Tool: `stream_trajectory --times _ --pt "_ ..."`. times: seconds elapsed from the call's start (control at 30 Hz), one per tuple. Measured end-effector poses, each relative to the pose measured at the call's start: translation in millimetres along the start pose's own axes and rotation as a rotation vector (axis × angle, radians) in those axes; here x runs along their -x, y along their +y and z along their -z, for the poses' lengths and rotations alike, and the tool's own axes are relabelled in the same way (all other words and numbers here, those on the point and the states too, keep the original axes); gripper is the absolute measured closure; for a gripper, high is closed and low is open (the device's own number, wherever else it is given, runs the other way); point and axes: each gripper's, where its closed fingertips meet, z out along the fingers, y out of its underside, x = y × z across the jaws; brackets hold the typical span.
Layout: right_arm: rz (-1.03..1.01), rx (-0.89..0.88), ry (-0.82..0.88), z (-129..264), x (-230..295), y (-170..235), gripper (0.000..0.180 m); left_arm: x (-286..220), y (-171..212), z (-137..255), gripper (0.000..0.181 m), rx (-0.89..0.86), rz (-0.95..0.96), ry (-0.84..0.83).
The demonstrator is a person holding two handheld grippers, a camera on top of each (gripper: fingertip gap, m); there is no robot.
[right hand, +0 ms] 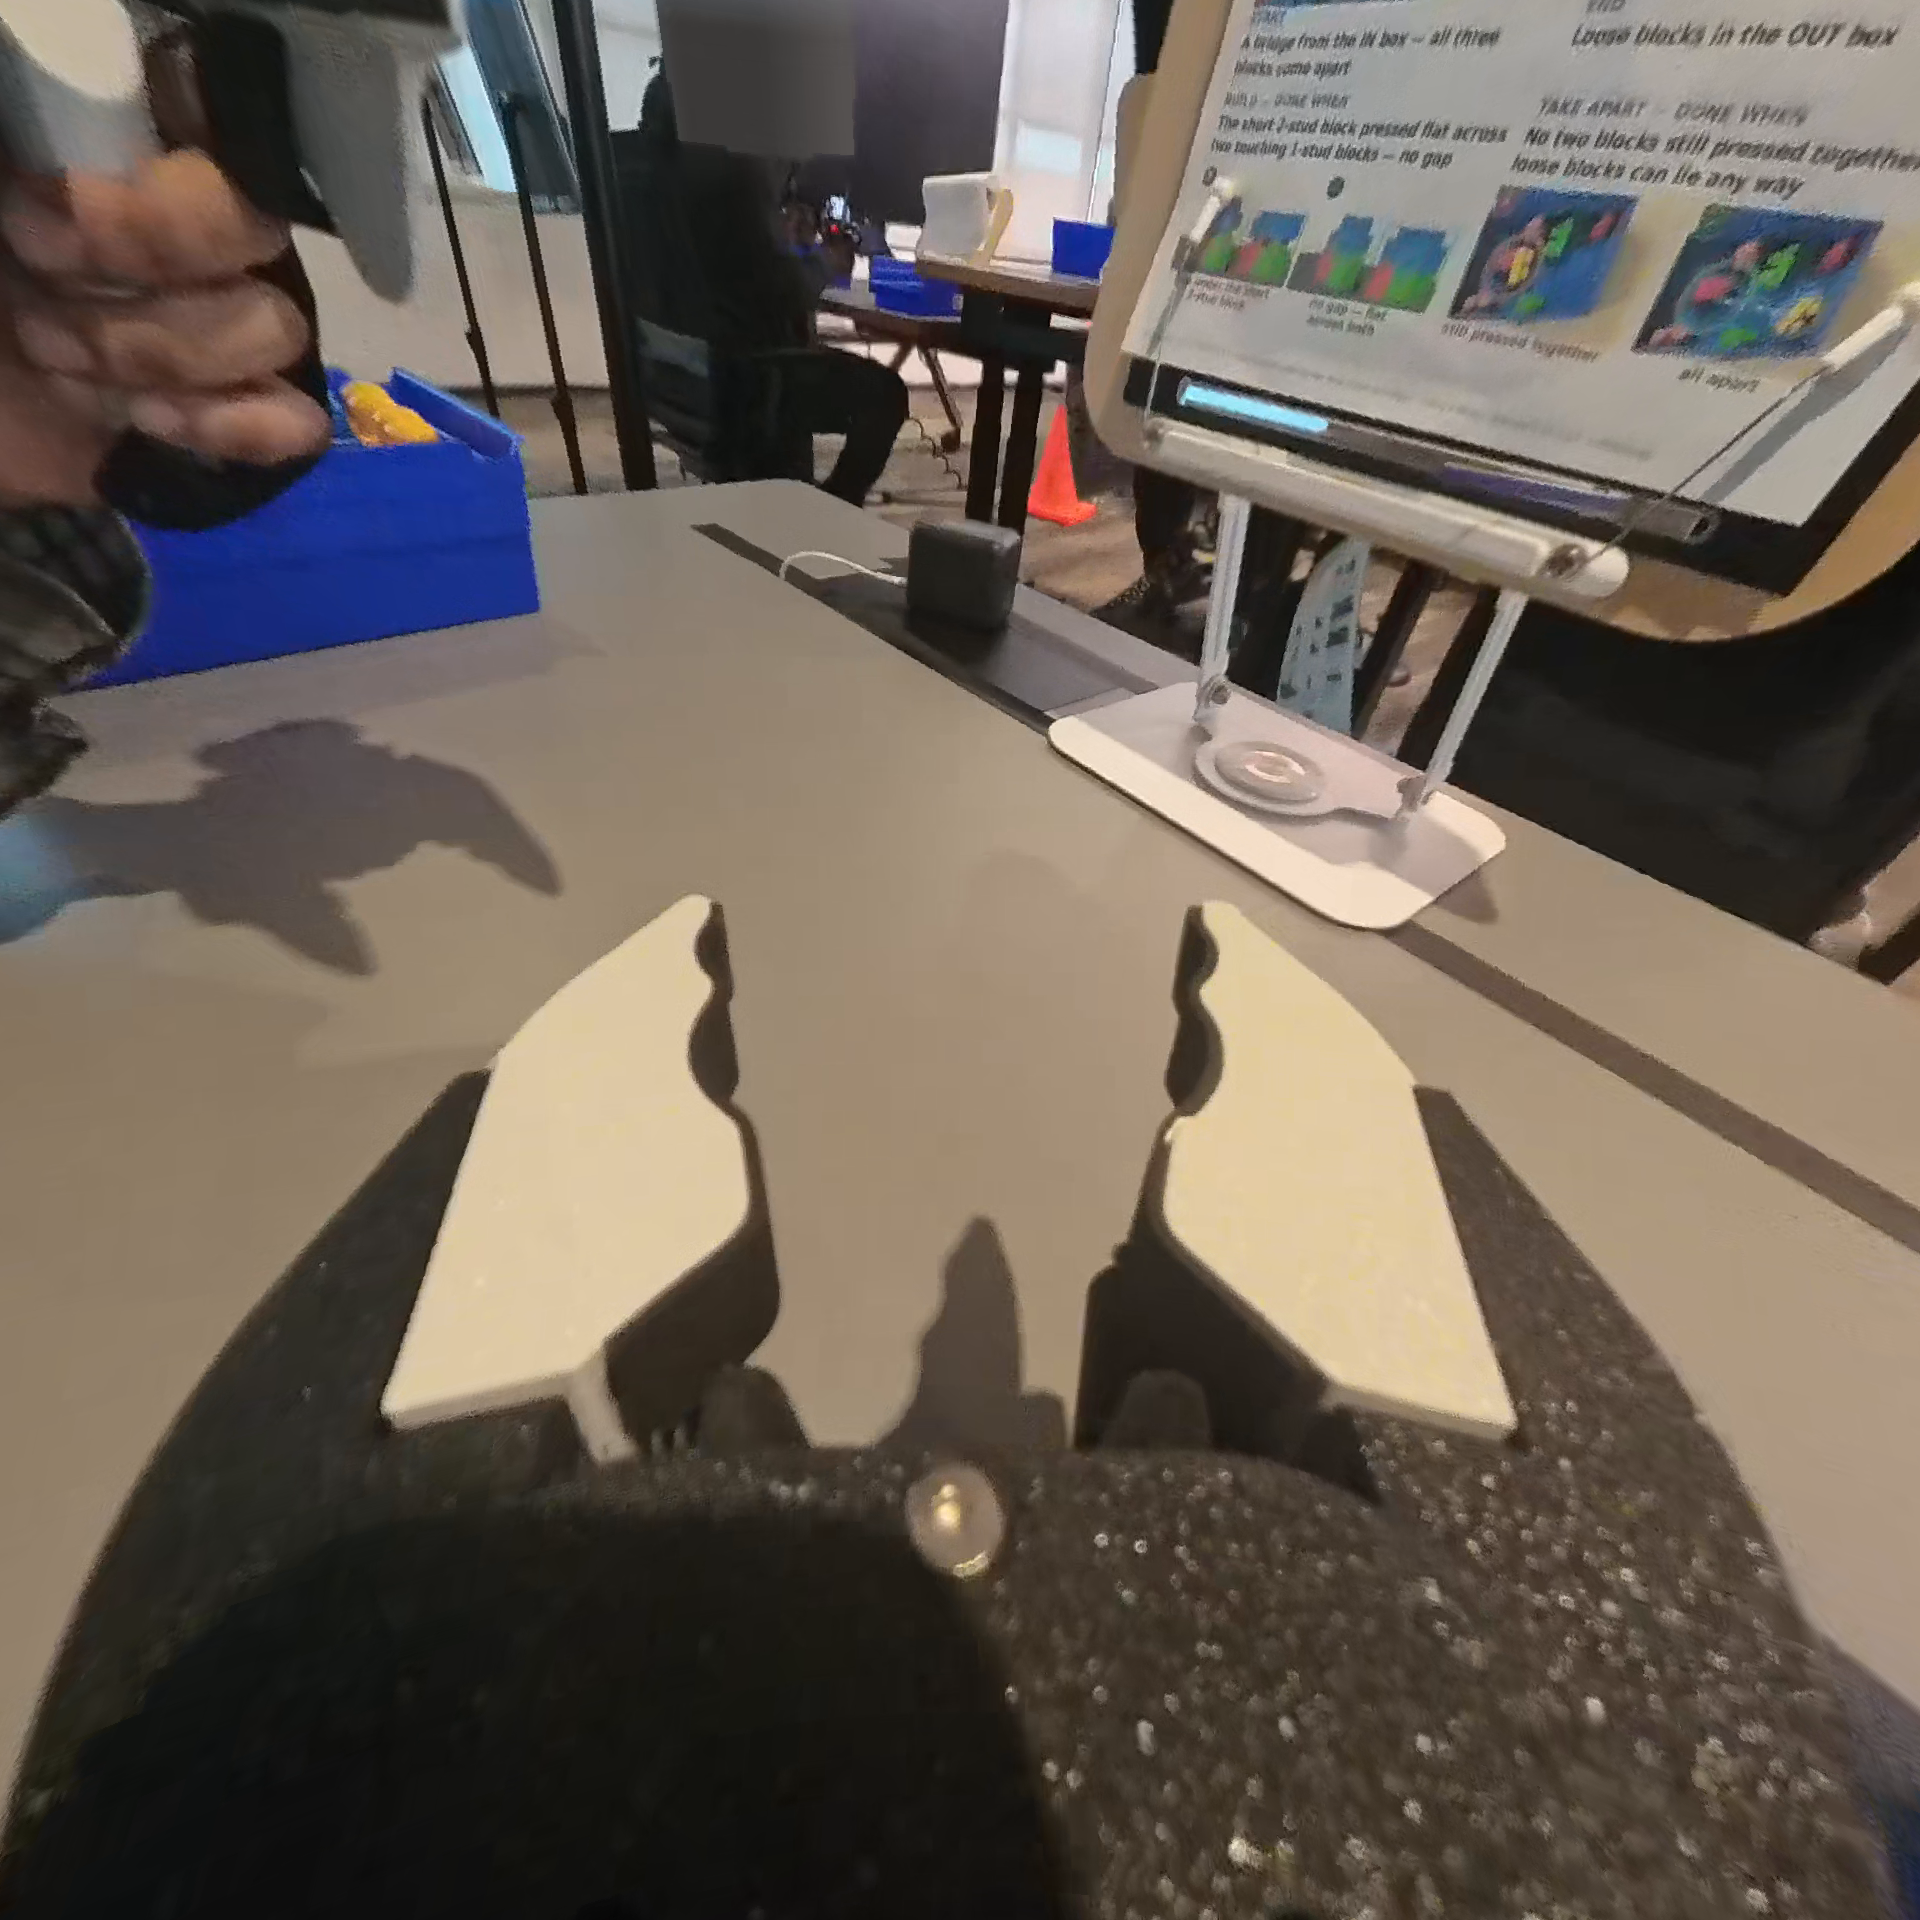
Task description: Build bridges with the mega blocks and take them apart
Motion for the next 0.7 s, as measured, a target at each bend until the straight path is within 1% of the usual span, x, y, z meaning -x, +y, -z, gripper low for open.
stream_trajectory --times 0.1,0.17,0.23,0.3,0.4,0.47,0.57,0.63,0.7 --pt "0.004 -0.031 -0.016 0.2 2.8 5.7 0.107 6.4 12.0 -6.6 0.12 0.032 0.024 -0.006" --pt "0.013 -0.02 -0.035 -0.7 7.6 11.0 0.107 11.6 18.5 -6.7 0.12 0.073 0.021 -0.041" --pt "0.052 0.011 -0.033 -1.3 10.3 16.9 0.107 14.2 13.9 4.4 0.12 0.078 -0.01 -0.092" --pt "0.075 0.035 -0.052 -2.7 16.5 20.6 0.107 21.7 1.2 30.6 0.12 0.06 -0.056 -0.185" --pt "0.078 0.039 -0.1 -4.6 28.9 20.1 0.106 39.1 -17.6 94.7 0.12 0.106 -0.071 -0.333" --pt "0.077 0.035 -0.139 -5.1 37.7 18.5 0.105 56.6 -20.4 152.9 0.119 0.212 -0.089 -0.469" --pt "0.074 0.016 -0.175 -4.6 46.5 14.1 0.105 87.2 -9.8 258.2 0.121 0.428 -0.147 -0.675" --pt "0.068 0.006 -0.209 -4.5 52.3 11.9 0.105 98.4 3.2 321.8 0.123 0.545 -0.132 -0.734" --pt "0.068 -0.012 -0.23 -3.8 56.8 9.1 0.104 104.4 18.3 371.5 0.122 0.642 -0.1 -0.75"
